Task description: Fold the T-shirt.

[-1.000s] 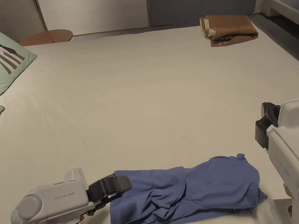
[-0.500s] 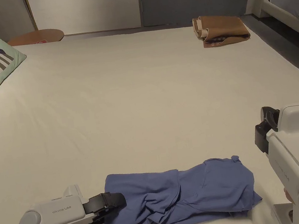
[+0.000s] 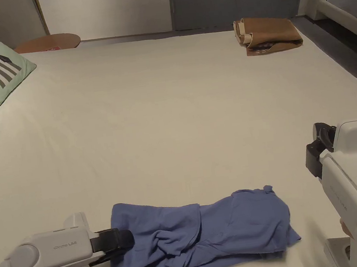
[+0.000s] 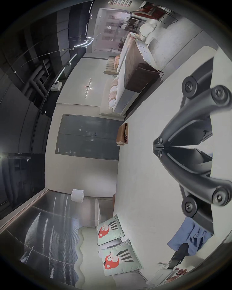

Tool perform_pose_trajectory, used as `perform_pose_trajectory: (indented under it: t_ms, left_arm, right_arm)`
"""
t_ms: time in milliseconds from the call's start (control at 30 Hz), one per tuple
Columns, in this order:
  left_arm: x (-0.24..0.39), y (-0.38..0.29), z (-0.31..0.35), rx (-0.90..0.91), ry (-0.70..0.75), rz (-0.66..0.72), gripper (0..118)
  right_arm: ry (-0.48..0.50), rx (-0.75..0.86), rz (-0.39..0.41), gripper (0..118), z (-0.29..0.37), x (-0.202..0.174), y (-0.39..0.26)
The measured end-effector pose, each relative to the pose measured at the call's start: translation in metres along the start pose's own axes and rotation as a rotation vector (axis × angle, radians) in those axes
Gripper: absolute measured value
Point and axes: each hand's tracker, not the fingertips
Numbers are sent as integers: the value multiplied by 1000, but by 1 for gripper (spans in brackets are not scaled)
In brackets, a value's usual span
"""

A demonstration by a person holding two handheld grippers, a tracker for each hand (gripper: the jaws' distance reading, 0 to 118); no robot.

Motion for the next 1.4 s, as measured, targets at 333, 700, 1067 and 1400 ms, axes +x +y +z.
perform_pose_trajectory:
  t_ms: [333,700,1067,1400]
  left_arm:
    - [20,20,63,66,311,-122,6]
    - [146,7,-2,-27,327,-329,6]
    - [227,-43,-113,-185,299,-494,7]
    - [236,-55,-110,-124,100,-430,105]
  right_arm:
    - [48,13,-1,0,5,-15,2]
    - [51,10,-15,0,7,-2,-3]
    - [-8,12,-32,0,15,32,-8]
    - [-27,5,-42,0,19,43,-12]
